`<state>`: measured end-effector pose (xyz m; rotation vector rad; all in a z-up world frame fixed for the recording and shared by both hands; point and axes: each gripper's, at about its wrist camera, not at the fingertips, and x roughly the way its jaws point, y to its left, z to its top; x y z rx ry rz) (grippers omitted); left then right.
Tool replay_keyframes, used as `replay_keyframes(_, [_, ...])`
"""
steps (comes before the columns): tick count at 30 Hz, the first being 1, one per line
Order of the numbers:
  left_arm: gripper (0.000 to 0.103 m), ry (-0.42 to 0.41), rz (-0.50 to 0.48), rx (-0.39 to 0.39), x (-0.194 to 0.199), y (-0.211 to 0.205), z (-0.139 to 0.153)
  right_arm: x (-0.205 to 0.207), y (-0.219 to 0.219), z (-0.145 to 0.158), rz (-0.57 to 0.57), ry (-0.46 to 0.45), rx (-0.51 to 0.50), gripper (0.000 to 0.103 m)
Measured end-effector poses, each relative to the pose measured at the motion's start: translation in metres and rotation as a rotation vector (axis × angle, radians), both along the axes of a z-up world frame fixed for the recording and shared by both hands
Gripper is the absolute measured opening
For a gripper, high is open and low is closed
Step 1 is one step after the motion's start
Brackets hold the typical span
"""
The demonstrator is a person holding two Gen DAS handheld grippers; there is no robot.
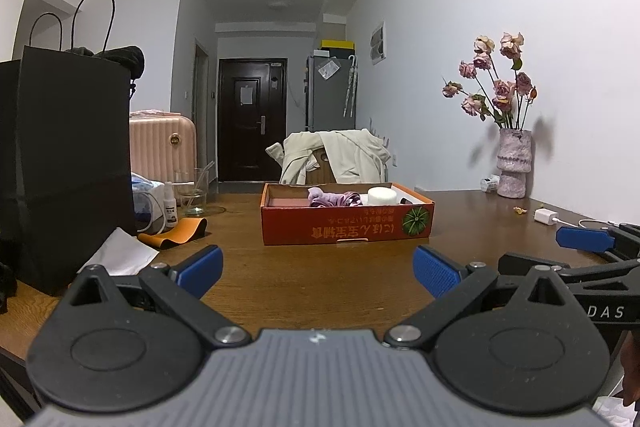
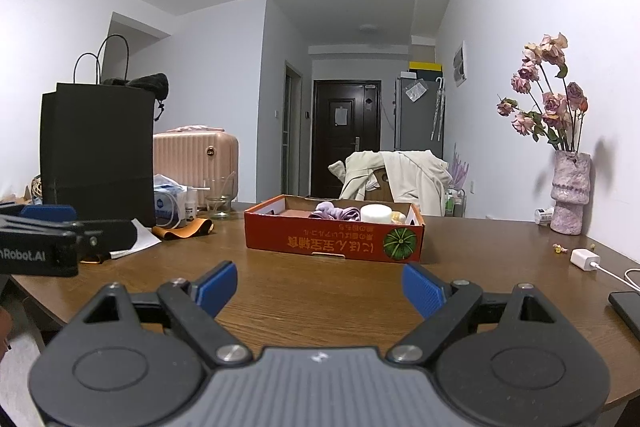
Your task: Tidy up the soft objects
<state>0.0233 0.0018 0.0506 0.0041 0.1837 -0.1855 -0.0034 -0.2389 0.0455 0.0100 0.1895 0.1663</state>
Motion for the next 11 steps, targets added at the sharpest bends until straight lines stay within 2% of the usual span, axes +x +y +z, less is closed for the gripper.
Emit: replay_keyframes(11, [0.103, -0.011, -0.007, -0.001, -0.0003, 0.0016, 0.0022, 0.0027, -0.0002, -0.0017, -0.001, 0.001, 0.0, 0.09])
